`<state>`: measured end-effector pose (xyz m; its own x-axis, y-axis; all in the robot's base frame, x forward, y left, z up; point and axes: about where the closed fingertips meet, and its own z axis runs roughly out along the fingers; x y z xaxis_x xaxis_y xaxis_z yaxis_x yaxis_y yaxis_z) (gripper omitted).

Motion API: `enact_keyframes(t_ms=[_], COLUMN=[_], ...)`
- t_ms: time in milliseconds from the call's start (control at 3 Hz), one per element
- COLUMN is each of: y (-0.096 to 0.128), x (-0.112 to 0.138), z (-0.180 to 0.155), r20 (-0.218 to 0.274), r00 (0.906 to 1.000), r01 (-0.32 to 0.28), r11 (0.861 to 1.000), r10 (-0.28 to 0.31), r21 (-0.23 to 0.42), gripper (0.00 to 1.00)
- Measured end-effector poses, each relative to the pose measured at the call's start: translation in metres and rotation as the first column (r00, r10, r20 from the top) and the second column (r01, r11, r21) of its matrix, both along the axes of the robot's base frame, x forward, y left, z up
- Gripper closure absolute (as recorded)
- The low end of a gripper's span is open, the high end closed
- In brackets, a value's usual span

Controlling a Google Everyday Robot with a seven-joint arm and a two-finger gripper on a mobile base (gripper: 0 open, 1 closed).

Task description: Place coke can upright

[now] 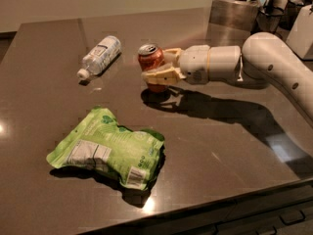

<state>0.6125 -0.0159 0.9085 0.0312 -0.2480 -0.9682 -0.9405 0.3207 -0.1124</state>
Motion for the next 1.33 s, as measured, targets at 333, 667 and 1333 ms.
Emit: enact_keyframes(t_ms=[333,667,1333], y=[0.000,-0.001,-0.009], x=[0.006,0.013,0.023], z=[-0.005,-0.011,-0.015], r20=[0.003,-0.005,-0.038], r00=[1.0000,0.9999,0.9991], r01=[0.007,0.015,0.022], r11=[0.999,0.996,0.989], r10=[-0.007,-0.015,-0.017], r21=[0.036,0.083,0.149], gripper=[0.84,0.61,0.14])
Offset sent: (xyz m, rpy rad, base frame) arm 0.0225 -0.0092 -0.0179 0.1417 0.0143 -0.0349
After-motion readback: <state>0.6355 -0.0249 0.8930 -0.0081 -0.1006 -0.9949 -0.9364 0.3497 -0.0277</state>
